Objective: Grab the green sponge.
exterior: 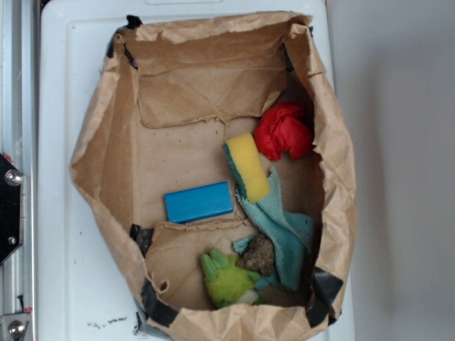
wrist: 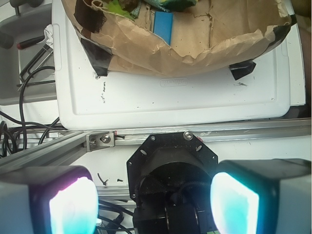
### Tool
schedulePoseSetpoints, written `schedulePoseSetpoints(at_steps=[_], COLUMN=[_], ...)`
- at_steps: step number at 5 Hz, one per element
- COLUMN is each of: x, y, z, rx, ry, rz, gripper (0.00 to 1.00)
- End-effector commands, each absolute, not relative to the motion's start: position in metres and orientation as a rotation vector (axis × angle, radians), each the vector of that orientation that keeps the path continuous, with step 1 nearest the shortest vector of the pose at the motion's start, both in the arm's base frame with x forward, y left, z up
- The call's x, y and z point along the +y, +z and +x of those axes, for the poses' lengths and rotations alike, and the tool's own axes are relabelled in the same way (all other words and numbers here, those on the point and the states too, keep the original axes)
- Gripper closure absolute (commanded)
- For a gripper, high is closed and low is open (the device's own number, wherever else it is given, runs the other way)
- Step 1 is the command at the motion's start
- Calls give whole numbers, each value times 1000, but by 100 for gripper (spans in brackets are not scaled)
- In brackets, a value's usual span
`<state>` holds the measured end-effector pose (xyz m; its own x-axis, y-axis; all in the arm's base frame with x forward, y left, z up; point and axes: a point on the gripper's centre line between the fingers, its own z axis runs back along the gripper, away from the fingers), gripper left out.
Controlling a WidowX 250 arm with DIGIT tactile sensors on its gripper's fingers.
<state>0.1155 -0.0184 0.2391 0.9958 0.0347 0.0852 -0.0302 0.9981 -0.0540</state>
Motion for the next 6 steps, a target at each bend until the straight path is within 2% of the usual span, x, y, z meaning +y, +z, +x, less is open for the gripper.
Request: schedulePoseSetpoints(at_steps=[1,2,3,4,6], x=[-18,-23,-19,-12,5], y=[239,233,220,214,200], z=[115,160,189,210,251], rx=[-86,-120,-111,-152,-169], ry=[33,121,183,198,229], rz=[-53,-29,-5,3,-7], gripper=[0,0,0,0,0])
